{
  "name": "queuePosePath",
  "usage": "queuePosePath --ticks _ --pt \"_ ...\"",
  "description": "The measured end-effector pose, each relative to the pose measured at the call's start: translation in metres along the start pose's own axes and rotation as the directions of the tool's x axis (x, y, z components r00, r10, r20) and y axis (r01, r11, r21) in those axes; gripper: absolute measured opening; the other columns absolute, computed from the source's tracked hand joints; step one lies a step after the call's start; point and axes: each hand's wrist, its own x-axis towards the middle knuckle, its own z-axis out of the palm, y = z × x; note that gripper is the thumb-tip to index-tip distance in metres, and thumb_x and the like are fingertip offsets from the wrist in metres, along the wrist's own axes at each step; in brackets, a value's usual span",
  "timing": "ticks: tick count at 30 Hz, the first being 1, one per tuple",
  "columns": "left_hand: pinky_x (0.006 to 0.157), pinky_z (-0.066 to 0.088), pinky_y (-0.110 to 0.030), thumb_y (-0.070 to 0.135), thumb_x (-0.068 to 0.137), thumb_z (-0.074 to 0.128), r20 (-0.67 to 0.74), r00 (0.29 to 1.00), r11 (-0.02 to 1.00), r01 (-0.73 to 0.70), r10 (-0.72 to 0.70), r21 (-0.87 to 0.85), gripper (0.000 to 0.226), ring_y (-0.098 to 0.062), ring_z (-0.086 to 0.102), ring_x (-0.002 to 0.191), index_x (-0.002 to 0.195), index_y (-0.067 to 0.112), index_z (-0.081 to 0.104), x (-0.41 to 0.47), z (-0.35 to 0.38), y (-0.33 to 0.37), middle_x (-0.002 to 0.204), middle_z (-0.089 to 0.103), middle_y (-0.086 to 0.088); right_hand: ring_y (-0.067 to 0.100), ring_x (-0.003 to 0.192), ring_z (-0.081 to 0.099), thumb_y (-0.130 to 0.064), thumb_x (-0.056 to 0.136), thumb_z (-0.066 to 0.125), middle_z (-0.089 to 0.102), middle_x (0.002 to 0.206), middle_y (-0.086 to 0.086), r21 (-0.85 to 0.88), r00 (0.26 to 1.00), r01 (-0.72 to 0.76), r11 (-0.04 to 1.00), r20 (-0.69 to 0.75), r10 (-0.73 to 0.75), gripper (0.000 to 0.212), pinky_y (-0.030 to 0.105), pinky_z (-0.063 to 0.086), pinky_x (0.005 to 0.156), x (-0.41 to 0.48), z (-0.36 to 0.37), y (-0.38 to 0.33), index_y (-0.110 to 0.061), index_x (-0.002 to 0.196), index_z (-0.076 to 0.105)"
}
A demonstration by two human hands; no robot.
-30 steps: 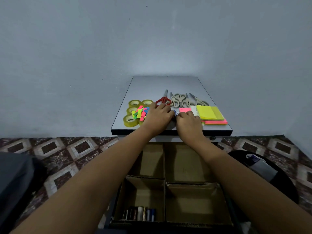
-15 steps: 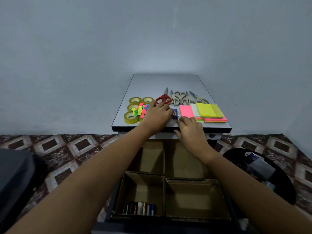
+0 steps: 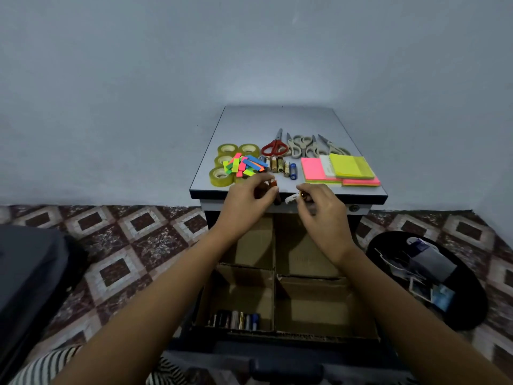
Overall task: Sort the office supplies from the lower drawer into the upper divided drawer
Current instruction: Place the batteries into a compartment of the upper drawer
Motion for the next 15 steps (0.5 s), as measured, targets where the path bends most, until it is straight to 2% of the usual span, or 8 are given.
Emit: queuePosePath --ticks 4,7,9,11,15 --pt "0.069 0.043 -0.009 0.025 0.089 0.061 0.184 0.966 0.981 0.189 -0.181 -0.030 0.016 0.003 0.057 0.079 0.105 0.022 0.064 -0.039 -0.010 -0.019 0.085 0.062 0.014 -0.004 0.077 0.052 -0.010 0.087 0.065 0.057 0.092 -0.004 0.136 0.985 -0.161 0.977 0.081 0.151 0.021 -0.002 0.039 0.073 -0.035 0.004 -0.014 -0.006 0.107 0.064" --pt "0.072 0.047 -0.017 0.026 0.089 0.061 0.317 0.905 0.955 0.296 -0.284 0.011 0.015 -0.003 0.060 0.080 0.102 0.020 0.065 -0.069 -0.008 -0.038 0.087 0.063 0.011 -0.007 0.077 0.054 -0.013 0.086 0.066 0.057 0.089 -0.007 0.176 0.954 -0.262 0.949 0.198 0.227 0.017 0.000 0.042 0.071 -0.066 0.017 -0.020 -0.012 0.103 0.064" --pt "0.074 0.048 -0.016 0.026 0.089 0.062 0.361 0.865 0.933 0.355 -0.349 0.052 0.016 -0.005 0.060 0.084 0.102 0.019 0.066 -0.087 -0.001 -0.052 0.090 0.064 0.008 -0.007 0.077 0.054 -0.016 0.086 0.066 0.058 0.088 -0.009 0.172 0.927 -0.317 0.933 0.264 0.266 0.012 0.001 0.043 0.070 -0.086 0.026 -0.023 -0.017 0.098 0.064" --pt "0.070 0.045 -0.013 0.026 0.087 0.064 0.390 0.833 0.917 0.385 -0.393 0.102 0.017 -0.006 0.061 0.083 0.100 0.016 0.068 -0.100 0.007 -0.062 0.091 0.066 0.005 -0.007 0.077 0.054 -0.017 0.085 0.067 0.058 0.086 -0.010 0.166 0.913 -0.336 0.927 0.299 0.277 0.009 0.000 0.041 0.070 -0.103 0.034 -0.026 -0.018 0.094 0.065" --pt "0.069 0.039 -0.013 0.023 0.084 0.067 0.473 0.784 0.916 0.351 -0.402 0.196 0.017 -0.006 0.060 0.083 0.099 0.015 0.069 -0.110 0.022 -0.076 0.094 0.069 -0.001 -0.010 0.073 0.052 -0.012 0.083 0.070 0.058 0.085 -0.008 0.171 0.910 -0.348 0.922 0.298 0.288 0.010 -0.002 0.039 0.069 -0.123 0.045 -0.030 -0.010 0.093 0.069"
